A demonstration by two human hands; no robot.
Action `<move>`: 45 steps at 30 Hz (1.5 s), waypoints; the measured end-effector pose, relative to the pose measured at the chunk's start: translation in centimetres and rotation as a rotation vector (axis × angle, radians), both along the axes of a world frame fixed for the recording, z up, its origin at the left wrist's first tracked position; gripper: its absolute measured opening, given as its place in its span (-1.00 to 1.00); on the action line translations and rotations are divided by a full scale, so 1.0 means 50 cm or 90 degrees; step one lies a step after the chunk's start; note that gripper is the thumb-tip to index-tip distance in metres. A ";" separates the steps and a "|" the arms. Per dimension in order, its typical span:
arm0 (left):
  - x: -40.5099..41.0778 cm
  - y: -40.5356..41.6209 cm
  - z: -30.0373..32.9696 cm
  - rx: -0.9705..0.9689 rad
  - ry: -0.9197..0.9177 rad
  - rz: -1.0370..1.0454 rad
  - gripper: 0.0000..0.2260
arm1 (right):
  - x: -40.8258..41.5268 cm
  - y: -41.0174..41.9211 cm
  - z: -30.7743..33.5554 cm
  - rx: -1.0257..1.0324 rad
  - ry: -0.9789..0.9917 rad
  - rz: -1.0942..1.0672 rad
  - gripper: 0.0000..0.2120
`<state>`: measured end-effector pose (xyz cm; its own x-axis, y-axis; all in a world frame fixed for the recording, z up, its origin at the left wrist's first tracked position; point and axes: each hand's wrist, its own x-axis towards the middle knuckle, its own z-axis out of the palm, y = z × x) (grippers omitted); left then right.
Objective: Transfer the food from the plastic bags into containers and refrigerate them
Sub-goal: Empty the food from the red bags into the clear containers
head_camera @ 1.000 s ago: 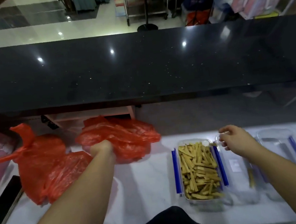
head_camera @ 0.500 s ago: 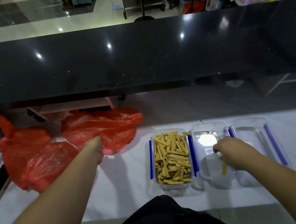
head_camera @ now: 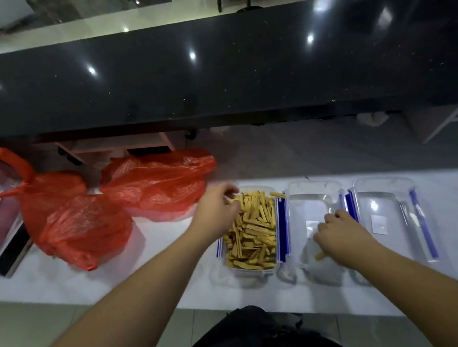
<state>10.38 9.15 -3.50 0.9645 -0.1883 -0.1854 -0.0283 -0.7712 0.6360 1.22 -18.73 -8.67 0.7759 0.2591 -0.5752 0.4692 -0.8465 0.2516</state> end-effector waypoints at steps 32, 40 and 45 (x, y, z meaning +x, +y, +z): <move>-0.018 0.047 -0.085 0.136 -0.116 -0.093 -0.87 | 0.106 0.209 0.062 0.464 -0.153 -0.489 -0.67; -0.035 0.077 -0.100 0.123 -0.161 -0.290 -0.65 | 0.078 0.204 0.061 0.473 -0.190 -0.364 -0.81; -0.040 0.089 -0.102 0.154 -0.188 -0.371 -0.69 | 0.064 0.209 0.057 0.386 -0.152 -0.261 -0.82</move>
<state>8.40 13.60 -8.58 0.7355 -0.6767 -0.0334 -0.6254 -0.6971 0.3506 4.42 -8.27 -5.81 0.9631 0.1413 -0.2289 0.0801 -0.9630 -0.2572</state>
